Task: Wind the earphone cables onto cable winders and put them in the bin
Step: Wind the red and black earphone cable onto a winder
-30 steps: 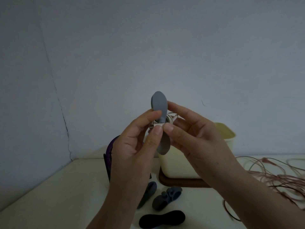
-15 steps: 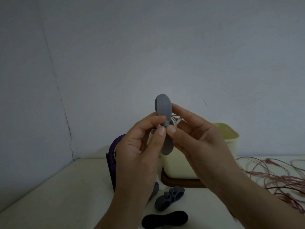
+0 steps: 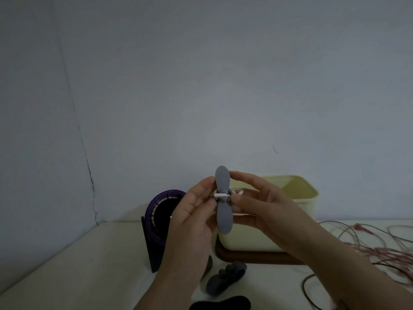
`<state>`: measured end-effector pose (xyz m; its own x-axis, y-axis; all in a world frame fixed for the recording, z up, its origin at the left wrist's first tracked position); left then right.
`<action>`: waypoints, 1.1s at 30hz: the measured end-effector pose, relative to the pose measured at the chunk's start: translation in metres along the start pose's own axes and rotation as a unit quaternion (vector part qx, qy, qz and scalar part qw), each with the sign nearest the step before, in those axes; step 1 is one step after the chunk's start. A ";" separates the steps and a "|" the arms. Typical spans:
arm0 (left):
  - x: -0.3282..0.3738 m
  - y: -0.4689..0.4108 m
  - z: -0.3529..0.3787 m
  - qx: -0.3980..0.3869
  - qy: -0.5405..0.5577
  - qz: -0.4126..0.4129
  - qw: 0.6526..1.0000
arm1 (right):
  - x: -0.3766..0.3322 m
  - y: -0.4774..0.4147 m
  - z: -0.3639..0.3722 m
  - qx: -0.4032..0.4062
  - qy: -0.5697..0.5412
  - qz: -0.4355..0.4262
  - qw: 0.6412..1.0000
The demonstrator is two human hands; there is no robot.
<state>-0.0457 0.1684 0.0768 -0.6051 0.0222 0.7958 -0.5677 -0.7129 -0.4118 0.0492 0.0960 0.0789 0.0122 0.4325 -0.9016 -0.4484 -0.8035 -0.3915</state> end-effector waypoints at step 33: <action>-0.098 0.014 0.080 -0.243 -0.599 0.136 0.750 | -0.040 0.062 -0.162 0.054 0.534 0.046 0.843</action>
<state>0.0504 0.1000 0.0290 0.0359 -0.9319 0.3609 -0.8274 -0.2302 -0.5122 0.1654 -0.0377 0.0607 0.7443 -0.2906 -0.6014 -0.5694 -0.7467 -0.3439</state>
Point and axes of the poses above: each hand's wrist, its own y-axis away from the middle knuckle, its own z-axis out of the palm, x = y × z, the point moved 8 cm from there along -y, towards the middle knuckle, and after that the axes turned 4 degrees about x, right-handed, at the moved point
